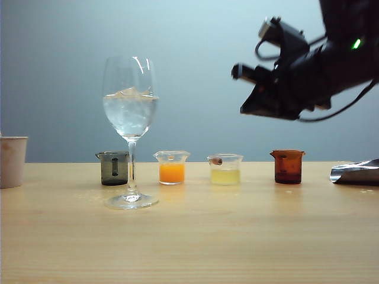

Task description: Pick up the second measuring cup from the left, pour the orange juice inside into the goblet, and finally put the measuring cup back in its original place.

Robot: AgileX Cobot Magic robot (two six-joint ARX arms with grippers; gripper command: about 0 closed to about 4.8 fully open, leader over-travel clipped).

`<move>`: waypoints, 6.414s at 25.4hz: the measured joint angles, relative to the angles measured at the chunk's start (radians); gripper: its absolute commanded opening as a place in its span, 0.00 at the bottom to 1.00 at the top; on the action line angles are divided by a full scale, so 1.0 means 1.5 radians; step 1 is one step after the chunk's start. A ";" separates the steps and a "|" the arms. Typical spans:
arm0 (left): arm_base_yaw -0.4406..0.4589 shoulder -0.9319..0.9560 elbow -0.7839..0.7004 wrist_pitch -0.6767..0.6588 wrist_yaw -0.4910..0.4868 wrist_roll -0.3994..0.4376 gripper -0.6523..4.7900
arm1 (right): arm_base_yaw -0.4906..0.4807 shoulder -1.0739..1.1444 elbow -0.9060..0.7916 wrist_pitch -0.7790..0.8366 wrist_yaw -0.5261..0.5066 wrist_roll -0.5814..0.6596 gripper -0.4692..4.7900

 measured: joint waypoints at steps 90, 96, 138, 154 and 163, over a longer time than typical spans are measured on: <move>0.000 0.039 0.000 -0.010 0.004 0.089 0.11 | 0.095 0.493 0.450 -0.007 0.072 -0.055 0.40; 0.000 0.039 0.000 -0.009 0.004 0.089 0.11 | 0.095 0.456 0.450 -0.019 0.055 -0.056 0.40; 0.000 0.039 0.000 -0.052 0.064 0.086 0.11 | 0.061 0.100 0.448 -0.369 -0.112 -0.197 0.39; -0.162 0.040 0.000 -0.092 -0.010 0.050 0.11 | 0.083 0.075 0.448 -0.457 -0.139 -0.368 0.39; -0.160 0.040 0.000 -0.092 -0.025 0.045 0.11 | 0.083 0.055 0.449 -0.484 -0.137 -0.487 0.38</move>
